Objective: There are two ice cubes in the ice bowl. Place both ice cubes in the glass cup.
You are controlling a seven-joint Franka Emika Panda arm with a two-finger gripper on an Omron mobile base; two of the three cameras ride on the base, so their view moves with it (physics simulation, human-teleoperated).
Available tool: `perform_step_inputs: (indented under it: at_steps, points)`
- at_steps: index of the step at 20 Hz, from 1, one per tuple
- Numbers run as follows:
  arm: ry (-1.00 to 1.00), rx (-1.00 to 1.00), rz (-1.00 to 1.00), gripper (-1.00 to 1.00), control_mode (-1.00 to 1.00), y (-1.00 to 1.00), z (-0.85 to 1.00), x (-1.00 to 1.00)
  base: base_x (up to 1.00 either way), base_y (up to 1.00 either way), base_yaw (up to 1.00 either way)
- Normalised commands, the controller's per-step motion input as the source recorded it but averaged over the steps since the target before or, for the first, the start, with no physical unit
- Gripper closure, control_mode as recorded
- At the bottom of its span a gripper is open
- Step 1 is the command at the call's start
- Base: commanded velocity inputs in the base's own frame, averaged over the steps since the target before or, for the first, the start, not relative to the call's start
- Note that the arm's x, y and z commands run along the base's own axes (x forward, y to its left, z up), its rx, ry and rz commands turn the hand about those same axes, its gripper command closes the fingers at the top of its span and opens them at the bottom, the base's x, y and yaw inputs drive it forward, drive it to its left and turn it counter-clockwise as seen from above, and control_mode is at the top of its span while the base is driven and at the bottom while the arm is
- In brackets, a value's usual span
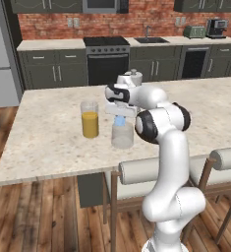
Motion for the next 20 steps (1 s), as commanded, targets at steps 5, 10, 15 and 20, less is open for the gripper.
perform_step_inputs:
  at_steps: [5,10,15,20]
  points:
    - [0.03,0.0,0.0,1.0,-1.0,0.0,-0.21,0.15,0.0,0.0,0.0]
    - [0.01,0.0,0.0,-1.0,-1.0,0.0,-0.06,0.02,0.0,0.0,0.0]
    - [0.0,0.0,0.0,-1.0,-1.0,0.0,0.0,0.0,0.0,0.0,0.0]
    - [-0.03,0.04,0.0,-1.0,-1.0,-0.14,0.08,0.0,0.0,0.0,0.0]
